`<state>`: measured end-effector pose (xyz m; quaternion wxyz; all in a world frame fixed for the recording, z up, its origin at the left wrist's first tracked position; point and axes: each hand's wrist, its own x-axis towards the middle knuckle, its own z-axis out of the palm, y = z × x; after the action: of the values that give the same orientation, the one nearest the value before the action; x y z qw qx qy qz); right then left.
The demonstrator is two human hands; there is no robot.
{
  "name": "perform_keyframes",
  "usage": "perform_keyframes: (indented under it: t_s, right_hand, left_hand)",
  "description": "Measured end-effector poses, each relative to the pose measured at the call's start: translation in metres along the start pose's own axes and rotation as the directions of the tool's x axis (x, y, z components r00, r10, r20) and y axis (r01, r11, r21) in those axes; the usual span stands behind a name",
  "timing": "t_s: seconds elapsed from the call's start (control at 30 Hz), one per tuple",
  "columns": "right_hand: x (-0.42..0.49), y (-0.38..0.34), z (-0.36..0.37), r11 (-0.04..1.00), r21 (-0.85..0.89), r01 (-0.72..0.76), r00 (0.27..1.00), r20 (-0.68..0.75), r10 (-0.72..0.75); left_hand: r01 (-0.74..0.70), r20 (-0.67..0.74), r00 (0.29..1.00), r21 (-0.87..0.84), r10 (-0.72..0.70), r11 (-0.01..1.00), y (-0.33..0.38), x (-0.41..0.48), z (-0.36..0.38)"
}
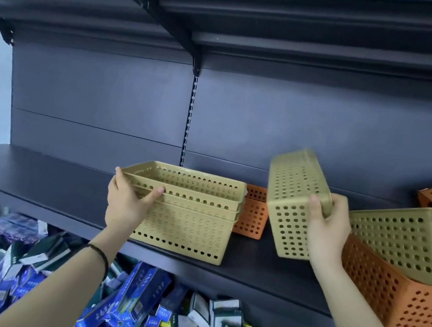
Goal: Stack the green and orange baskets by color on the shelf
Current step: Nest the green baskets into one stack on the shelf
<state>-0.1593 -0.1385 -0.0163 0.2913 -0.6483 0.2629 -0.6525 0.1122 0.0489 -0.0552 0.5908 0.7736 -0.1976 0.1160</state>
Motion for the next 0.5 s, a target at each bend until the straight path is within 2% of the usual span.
perform_keyframes:
  t_s: [0.1,0.2,0.3,0.43,0.5]
  right_hand:
    - [0.001,-0.018,0.012,0.983,-0.009,0.183,0.983,0.026,-0.182]
    - [-0.001,-0.039,0.030,0.937,-0.062,0.345,0.937,0.088,-0.339]
    - [-0.005,-0.062,0.054,0.867,-0.070,0.494,0.858,0.199,-0.473]
    - [-0.006,-0.072,0.097,0.769,-0.007,0.639,0.712,0.383,-0.588]
    - [-0.005,-0.068,0.117,0.781,-0.005,0.625,0.700,0.446,-0.558]
  left_hand:
    - [-0.014,-0.010,1.000,-0.013,0.014,1.000,-0.003,0.001,0.003]
    - [-0.039,-0.029,0.999,-0.060,0.038,0.997,-0.008,0.004,0.004]
    - [-0.023,-0.048,0.999,-0.215,0.013,0.976,-0.016,0.012,-0.002]
    - [0.005,-0.017,1.000,-0.346,-0.012,0.938,-0.026,0.030,-0.022]
    - [-0.027,-0.023,1.000,-0.359,0.020,0.933,-0.030,0.045,-0.031]
